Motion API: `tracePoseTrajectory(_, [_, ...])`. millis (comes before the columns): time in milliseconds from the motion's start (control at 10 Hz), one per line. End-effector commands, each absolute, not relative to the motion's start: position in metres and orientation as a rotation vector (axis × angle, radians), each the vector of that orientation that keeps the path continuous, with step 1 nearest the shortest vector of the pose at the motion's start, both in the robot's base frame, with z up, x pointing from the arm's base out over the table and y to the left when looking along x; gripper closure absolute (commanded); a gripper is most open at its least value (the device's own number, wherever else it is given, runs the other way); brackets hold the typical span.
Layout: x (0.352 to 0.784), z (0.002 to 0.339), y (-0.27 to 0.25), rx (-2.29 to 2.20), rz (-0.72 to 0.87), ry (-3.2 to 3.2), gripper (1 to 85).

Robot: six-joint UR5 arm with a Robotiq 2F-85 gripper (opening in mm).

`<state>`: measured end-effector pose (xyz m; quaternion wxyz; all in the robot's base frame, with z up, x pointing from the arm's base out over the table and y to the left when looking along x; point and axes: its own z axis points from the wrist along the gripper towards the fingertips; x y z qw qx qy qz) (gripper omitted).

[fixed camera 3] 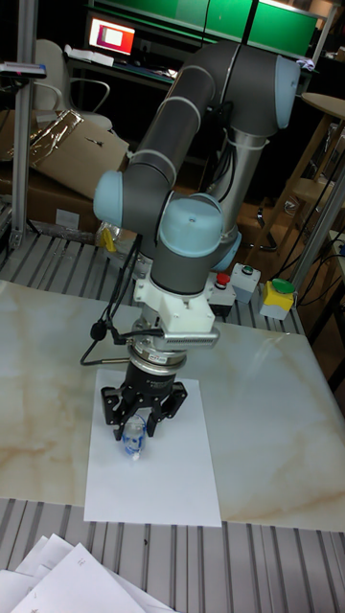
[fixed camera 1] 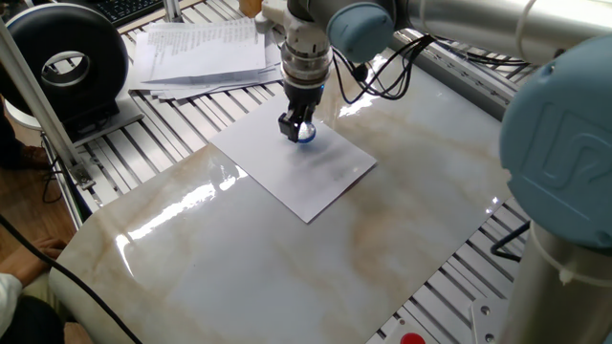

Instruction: Use the correction tape on paper

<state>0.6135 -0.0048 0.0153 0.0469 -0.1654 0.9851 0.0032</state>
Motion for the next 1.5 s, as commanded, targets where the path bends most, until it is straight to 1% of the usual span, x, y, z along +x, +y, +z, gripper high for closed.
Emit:
tracePoseTrajectory(0, [0.617, 0.014, -0.003, -0.499, 0.052, 3.003, 29.3])
tracePoseTrajectory(200, [0.613, 0.019, -0.013, -0.525, 0.056, 3.018, 29.3])
tracePoseTrajectory(400, [0.603, 0.034, -0.014, -0.503, 0.080, 3.028, 30.0])
tracePoseTrajectory(600, [0.590, 0.048, -0.033, -0.437, 0.027, 3.055, 34.0])
tracePoseTrajectory(700, [0.587, 0.053, -0.035, -0.380, 0.017, 3.054, 39.3])
tracePoseTrajectory(800, [0.587, 0.057, -0.036, -0.336, 0.016, 3.045, 49.3])
tracePoseTrajectory(900, [0.586, 0.058, -0.042, -0.263, -0.007, 3.052, 75.3])
tracePoseTrajectory(1000, [0.584, 0.061, -0.043, -0.194, -0.004, 3.053, 84.0])
tracePoseTrajectory(1400, [0.592, 0.062, -0.035, -0.043, 0.076, 3.036, 84.0])
